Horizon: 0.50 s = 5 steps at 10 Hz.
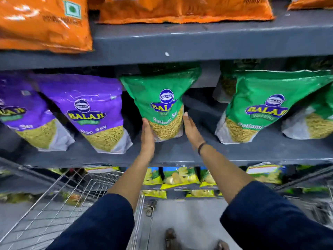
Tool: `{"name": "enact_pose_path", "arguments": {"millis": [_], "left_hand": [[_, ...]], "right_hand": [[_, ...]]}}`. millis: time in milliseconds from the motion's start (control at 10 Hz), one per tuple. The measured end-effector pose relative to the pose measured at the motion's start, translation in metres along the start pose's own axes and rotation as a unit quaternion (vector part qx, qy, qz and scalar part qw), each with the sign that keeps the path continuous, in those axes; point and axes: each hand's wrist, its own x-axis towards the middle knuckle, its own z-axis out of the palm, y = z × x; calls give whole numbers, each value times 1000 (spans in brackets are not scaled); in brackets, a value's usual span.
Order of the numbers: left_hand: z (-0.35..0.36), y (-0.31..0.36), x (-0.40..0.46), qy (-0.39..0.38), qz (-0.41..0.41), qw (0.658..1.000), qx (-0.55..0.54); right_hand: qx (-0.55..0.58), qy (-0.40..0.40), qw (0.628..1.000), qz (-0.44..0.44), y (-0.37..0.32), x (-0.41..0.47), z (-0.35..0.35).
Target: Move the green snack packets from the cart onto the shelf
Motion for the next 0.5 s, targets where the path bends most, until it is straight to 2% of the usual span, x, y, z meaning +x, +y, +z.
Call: {"name": "enact_pose_path", "arguments": {"millis": [200,300,400,500], "left_hand": [[7,-9,-17,-81,-38,996,6],[8,-8,-22,-83,-37,996,16],[13,-7,-38,-17,-13,999,32],[11,-8,-57,46,51,993,100]], "right_hand": [[54,99,994,-3,17,-38,-7],[50,83,995,10,14,-47,-15],[26,88,996,9,7,-60,-25],[-5,94,995,-34,9,-74,-32]]}}
